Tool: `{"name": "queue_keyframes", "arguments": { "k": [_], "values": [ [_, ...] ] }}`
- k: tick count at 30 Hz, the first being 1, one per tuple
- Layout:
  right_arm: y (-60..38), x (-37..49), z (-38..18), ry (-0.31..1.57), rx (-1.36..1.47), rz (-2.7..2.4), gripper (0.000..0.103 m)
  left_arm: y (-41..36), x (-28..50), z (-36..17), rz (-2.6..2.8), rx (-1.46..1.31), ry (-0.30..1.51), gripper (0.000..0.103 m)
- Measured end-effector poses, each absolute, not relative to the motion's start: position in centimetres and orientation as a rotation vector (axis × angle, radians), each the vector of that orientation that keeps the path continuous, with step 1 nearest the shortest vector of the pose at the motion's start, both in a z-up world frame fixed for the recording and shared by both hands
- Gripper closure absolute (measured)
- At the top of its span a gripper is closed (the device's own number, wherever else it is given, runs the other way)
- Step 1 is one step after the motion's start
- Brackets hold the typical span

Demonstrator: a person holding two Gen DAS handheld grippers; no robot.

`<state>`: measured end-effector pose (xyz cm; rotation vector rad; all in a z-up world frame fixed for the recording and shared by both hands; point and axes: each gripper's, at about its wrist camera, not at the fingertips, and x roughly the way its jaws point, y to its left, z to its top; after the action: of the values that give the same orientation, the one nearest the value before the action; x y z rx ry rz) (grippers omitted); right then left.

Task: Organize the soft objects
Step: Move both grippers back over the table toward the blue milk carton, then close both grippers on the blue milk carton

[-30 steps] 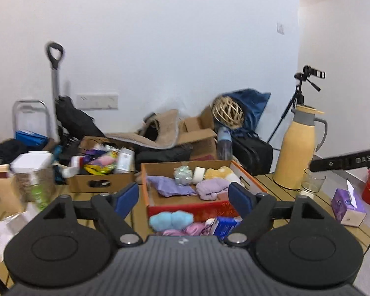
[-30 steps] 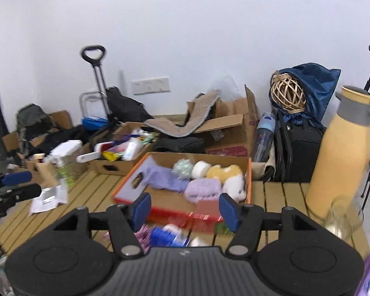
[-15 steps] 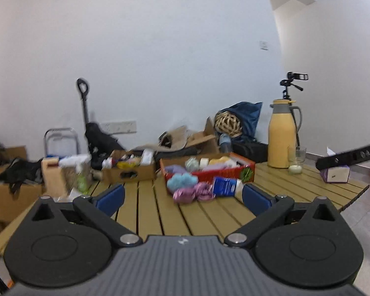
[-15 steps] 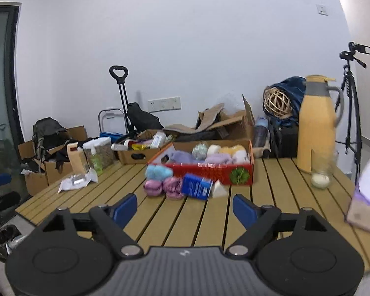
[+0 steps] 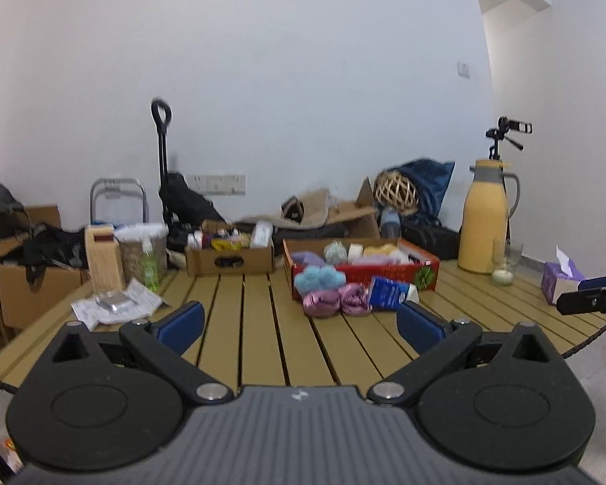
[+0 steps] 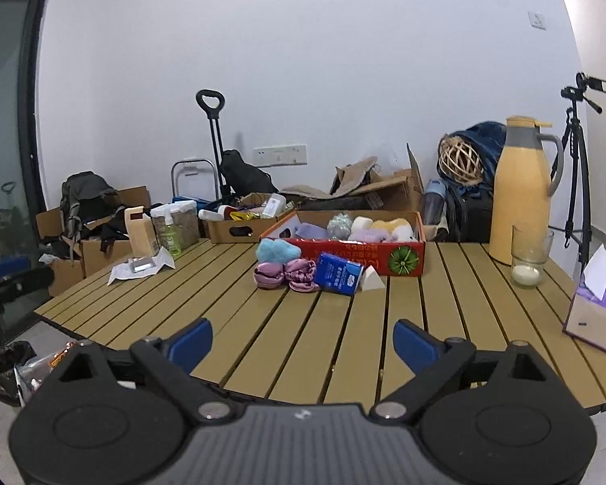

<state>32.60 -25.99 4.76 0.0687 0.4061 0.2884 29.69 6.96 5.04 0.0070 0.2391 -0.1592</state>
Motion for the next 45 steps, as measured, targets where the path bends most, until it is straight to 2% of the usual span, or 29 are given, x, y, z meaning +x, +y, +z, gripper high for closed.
{"name": "queue_keyframes", "arguments": {
  "k": [11, 15, 20, 22, 25, 29, 30, 31, 34, 35, 36, 38, 40, 45],
  "values": [
    [-27.2, 41.2, 0.7, 0.532, 0.139, 0.25, 0.011, 3.4, 41.5, 2.4, -0.213, -0.055, 0.376, 0.0],
    [-27.9, 46.0, 0.7, 0.539, 0.164, 0.245, 0.014, 0.8, 46.8, 1.9, -0.286, -0.03, 0.386, 0.004],
    [-28.1, 53.1, 1.0, 0.537, 0.201, 0.308, 0.026, -1.9, 54.0, 1.5, -0.365, -0.099, 0.441, 0.029],
    [-28.0, 56.4, 0.7, 0.547, 0.221, 0.33, 0.043, -3.1, 57.1, 1.4, -0.409, -0.122, 0.487, 0.041],
    [-28.6, 61.5, -0.4, 0.566, 0.299, 0.306, 0.065, -5.1, 62.1, 0.9, -0.446, -0.142, 0.544, 0.051],
    [-29.5, 66.7, -2.3, 0.586, 0.416, 0.306, 0.069, -6.6, 67.3, -1.3, -0.434, -0.203, 0.64, 0.066],
    [-29.8, 67.7, -3.0, 0.593, 0.453, 0.317, 0.069, -6.6, 67.9, -2.0, -0.436, -0.232, 0.676, 0.076],
    [-30.0, 68.4, -3.8, 0.609, 0.497, 0.319, 0.07, -6.5, 68.0, -2.7, -0.455, -0.261, 0.714, 0.079],
    [-30.0, 67.8, -5.2, 0.677, 0.53, 0.426, 0.073, -5.7, 65.4, -3.1, -0.496, -0.266, 0.735, 0.078],
    [-30.2, 67.1, -5.2, 0.689, 0.529, 0.437, 0.072, -5.0, 64.3, -3.1, -0.511, -0.289, 0.728, 0.075],
    [-30.5, 66.2, -5.2, 0.686, 0.535, 0.453, 0.072, -4.5, 63.5, -3.2, -0.533, -0.313, 0.724, 0.068],
    [-31.2, 65.4, -5.0, 0.642, 0.564, 0.476, 0.072, -4.2, 62.9, -3.2, -0.509, -0.332, 0.715, 0.066],
    [-31.0, 66.0, -4.7, 0.626, 0.539, 0.448, 0.071, -4.4, 62.9, -3.0, -0.477, -0.299, 0.678, 0.059],
    [-29.1, 67.0, -6.0, 0.686, 0.479, 0.445, 0.071, -5.5, 63.5, -4.5, -0.44, -0.271, 0.745, 0.058]
  ]
}}
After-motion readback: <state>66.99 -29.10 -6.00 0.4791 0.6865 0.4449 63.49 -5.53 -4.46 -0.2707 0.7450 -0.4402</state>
